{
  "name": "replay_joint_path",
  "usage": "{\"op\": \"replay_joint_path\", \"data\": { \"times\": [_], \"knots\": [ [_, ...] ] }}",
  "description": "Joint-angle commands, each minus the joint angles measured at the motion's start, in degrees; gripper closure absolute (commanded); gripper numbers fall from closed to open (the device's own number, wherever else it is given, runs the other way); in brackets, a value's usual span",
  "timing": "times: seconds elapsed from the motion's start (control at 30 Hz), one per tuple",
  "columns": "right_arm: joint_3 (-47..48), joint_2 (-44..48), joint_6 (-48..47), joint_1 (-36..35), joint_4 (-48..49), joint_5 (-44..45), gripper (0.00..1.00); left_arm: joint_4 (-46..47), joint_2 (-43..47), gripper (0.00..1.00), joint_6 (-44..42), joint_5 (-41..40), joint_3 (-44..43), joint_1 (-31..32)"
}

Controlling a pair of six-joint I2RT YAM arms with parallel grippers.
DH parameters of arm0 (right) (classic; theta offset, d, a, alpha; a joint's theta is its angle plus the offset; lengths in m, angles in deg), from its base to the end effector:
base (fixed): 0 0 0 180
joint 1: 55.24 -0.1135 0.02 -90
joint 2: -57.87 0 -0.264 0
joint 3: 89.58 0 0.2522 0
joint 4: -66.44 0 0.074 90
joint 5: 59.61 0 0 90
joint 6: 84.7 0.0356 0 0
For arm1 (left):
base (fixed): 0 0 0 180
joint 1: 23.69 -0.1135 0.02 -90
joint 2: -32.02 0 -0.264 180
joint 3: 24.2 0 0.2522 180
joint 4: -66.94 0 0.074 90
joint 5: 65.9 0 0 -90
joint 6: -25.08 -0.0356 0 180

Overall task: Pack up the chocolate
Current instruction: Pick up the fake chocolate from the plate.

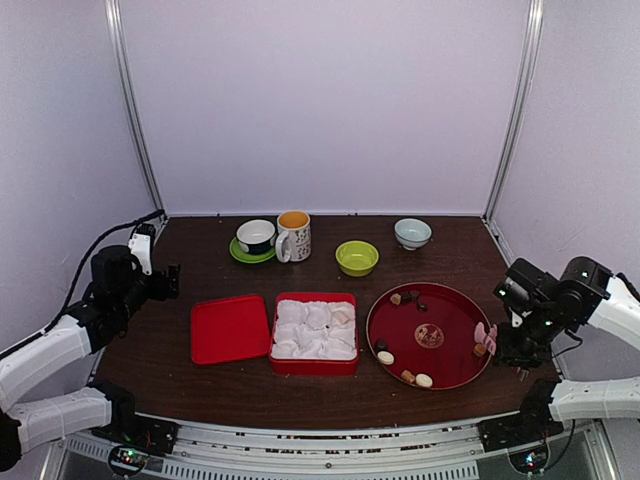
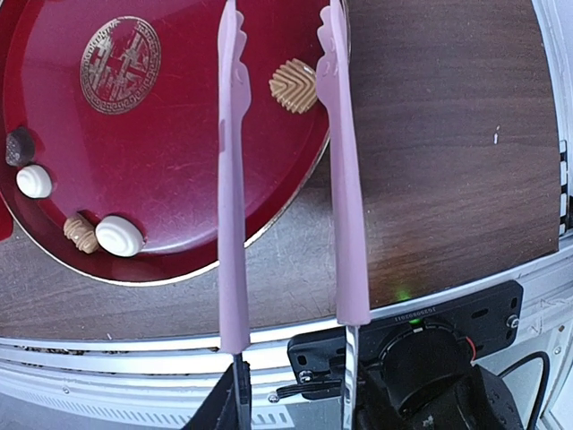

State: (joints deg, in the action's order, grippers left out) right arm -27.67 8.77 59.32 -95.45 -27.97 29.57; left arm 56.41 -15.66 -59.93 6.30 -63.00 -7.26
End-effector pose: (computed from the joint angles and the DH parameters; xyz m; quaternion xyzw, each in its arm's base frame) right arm 0.0830 0.0708 0.2605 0.1194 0.9901 0.0585 0.0446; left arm 0.1884 -0.0442 0.2339 -0.0086 0.8113 0.0180 0.5844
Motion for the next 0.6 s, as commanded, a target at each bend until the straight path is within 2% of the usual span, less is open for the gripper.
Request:
{"op": "replay_joint_path", "data": {
  "times": [0.0,0.17,0.57],
  "knots": [
    [1.10,-0.44,0.16,0.39,-2.47,-1.45,0.65,3.25,2.88,0.02,-1.71,1.46,1.20,-0.39],
    [0.69,-1.63,1.72,0.35,-4.47,-1.47,0.65,2.93,2.98,0.02,-1.93,2.73,1.22,-0.39],
    [0.31,-3.95,1.93,0.39,-1.67,-4.42,0.65,2.99,2.48,0.02,-1.93,3.65,1.31,-0.37]
  ]
}}
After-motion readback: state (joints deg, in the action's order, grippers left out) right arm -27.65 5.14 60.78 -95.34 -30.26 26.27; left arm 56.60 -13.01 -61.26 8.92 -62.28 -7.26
